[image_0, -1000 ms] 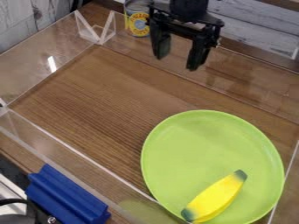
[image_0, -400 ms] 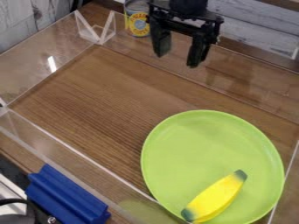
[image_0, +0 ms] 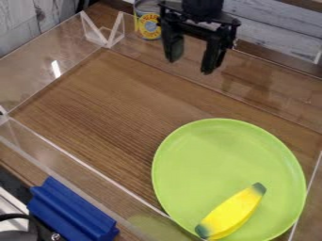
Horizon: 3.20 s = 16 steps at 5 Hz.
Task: Put the banana in the green plate
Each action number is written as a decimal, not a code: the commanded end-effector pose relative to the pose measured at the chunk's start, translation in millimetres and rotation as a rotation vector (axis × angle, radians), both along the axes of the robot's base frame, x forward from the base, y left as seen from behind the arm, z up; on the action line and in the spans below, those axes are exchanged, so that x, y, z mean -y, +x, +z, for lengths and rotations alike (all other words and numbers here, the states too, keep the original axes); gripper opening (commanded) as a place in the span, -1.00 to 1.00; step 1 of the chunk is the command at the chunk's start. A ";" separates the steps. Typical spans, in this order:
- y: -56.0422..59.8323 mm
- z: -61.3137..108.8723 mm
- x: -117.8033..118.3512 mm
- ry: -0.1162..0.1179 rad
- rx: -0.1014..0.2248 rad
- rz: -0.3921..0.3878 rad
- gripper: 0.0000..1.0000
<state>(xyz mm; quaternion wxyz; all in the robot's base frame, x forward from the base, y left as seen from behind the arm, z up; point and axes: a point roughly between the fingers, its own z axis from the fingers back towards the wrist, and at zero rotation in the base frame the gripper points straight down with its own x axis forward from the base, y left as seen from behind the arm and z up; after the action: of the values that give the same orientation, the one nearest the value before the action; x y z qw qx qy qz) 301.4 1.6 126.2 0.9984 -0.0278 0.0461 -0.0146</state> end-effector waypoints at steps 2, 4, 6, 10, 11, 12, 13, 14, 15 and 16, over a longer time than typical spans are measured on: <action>-1.5 22.5 1.5 -0.005 0.071 -0.005 1.00; -4.8 22.7 3.1 -0.011 0.064 -0.012 1.00; -3.8 23.4 2.4 -0.014 0.069 -0.014 1.00; -3.6 25.3 0.5 -0.023 0.072 -0.019 1.00; -16.9 23.9 14.0 -0.022 0.070 -0.023 1.00; -32.5 23.7 30.1 -0.022 0.071 -0.028 1.00; -48.5 23.5 47.5 -0.022 0.078 -0.034 1.00; -69.6 23.1 69.9 -0.022 0.094 -0.052 1.00; -89.3 20.6 94.3 -0.019 0.114 -0.078 1.00; -101.5 14.1 117.9 -0.018 0.131 -0.101 1.00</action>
<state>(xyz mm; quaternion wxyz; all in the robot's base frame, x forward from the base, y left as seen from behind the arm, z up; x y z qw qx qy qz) 198.4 -116.8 130.0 0.9974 -0.0267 0.0027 -0.0674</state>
